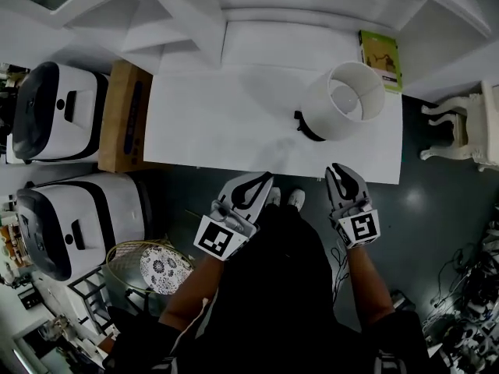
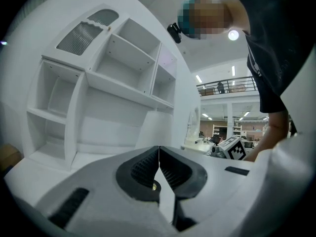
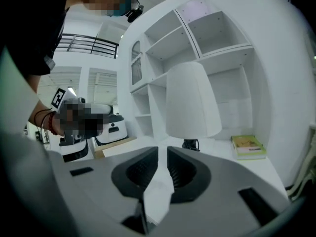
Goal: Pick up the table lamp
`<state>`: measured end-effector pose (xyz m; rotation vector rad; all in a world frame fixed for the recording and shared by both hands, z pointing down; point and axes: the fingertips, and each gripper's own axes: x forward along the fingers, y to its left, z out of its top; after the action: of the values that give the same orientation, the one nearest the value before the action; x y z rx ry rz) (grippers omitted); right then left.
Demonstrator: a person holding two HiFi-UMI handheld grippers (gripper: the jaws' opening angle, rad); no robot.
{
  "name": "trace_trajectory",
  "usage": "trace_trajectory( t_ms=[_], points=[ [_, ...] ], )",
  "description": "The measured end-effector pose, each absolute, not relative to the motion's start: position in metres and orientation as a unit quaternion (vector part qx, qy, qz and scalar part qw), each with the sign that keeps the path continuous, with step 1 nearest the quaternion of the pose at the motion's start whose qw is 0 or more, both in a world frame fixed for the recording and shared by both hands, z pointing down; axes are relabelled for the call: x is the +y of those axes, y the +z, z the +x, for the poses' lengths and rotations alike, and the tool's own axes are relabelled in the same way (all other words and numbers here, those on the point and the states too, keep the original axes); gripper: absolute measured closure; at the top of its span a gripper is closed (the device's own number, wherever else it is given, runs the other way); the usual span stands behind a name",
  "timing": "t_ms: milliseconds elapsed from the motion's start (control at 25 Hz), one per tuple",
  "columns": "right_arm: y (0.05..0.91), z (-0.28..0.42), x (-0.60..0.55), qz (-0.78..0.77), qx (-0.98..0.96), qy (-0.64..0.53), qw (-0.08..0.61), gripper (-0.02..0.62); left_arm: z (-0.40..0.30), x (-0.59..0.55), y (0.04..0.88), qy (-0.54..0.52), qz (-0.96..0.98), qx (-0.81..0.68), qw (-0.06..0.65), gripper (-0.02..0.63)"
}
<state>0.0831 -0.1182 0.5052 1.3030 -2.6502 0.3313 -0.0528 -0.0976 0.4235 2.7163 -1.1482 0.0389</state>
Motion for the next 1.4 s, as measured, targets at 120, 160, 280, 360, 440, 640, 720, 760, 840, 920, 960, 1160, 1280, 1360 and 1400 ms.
trace_trajectory(
  t_ms=[120,160,280,360,440,640,720,760,840,920,960,1160,1280,1360,1400],
  points=[
    [0.527,0.081,-0.128,0.438,-0.887,0.11,0.09,0.549,-0.059,-0.101,0.435,0.015,0.915,-0.392,0.094,0.588],
    [0.533,0.08,-0.131,0.441,-0.885,0.114,0.091,0.549,-0.061,-0.103,0.44,0.018,0.915,-0.392,0.095,0.588],
    [0.549,0.079,-0.141,0.444,-0.883,0.119,0.096,0.549,-0.065,-0.108,0.455,0.026,0.914,-0.394,0.096,0.588],
    [0.561,0.081,-0.147,0.45,-0.88,0.117,0.097,0.549,-0.068,-0.11,0.463,0.026,0.913,-0.395,0.098,0.588],
    [0.574,0.087,-0.156,0.465,-0.872,0.12,0.098,0.549,-0.07,-0.115,0.471,0.025,0.913,-0.396,0.098,0.587],
    [0.598,0.088,-0.166,0.474,-0.865,0.125,0.107,0.549,-0.07,-0.119,0.483,0.025,0.913,-0.394,0.101,0.588],
    [0.603,0.086,-0.173,0.472,-0.866,0.124,0.109,0.548,-0.07,-0.121,0.488,0.026,0.913,-0.394,0.104,0.588],
    [0.605,0.085,-0.176,0.472,-0.866,0.124,0.109,0.548,-0.071,-0.123,0.489,0.025,0.912,-0.395,0.105,0.588],
    [0.61,0.085,-0.18,0.473,-0.865,0.125,0.111,0.548,-0.072,-0.124,0.496,0.03,0.911,-0.398,0.109,0.587],
    [0.617,0.085,-0.185,0.474,-0.864,0.128,0.115,0.545,-0.072,-0.126,0.503,0.033,0.907,-0.402,0.117,0.586],
    [0.621,0.085,-0.187,0.475,-0.862,0.131,0.116,0.534,-0.071,-0.128,0.504,0.032,0.906,-0.403,0.122,0.586],
    [0.629,0.087,-0.196,0.479,-0.86,0.13,0.12,0.518,-0.062,-0.131,0.507,0.031,0.91,-0.396,0.123,0.586],
    [0.628,0.087,-0.204,0.478,-0.861,0.128,0.119,0.506,-0.056,-0.132,0.508,0.039,0.912,-0.39,0.119,0.586],
    [0.625,0.088,-0.21,0.482,-0.86,0.123,0.114,0.502,-0.053,-0.132,0.51,0.042,0.914,-0.386,0.118,0.586],
    [0.625,0.088,-0.213,0.483,-0.86,0.119,0.115,0.5,-0.052,-0.133,0.51,0.042,0.913,-0.387,0.12,0.586]
  ],
)
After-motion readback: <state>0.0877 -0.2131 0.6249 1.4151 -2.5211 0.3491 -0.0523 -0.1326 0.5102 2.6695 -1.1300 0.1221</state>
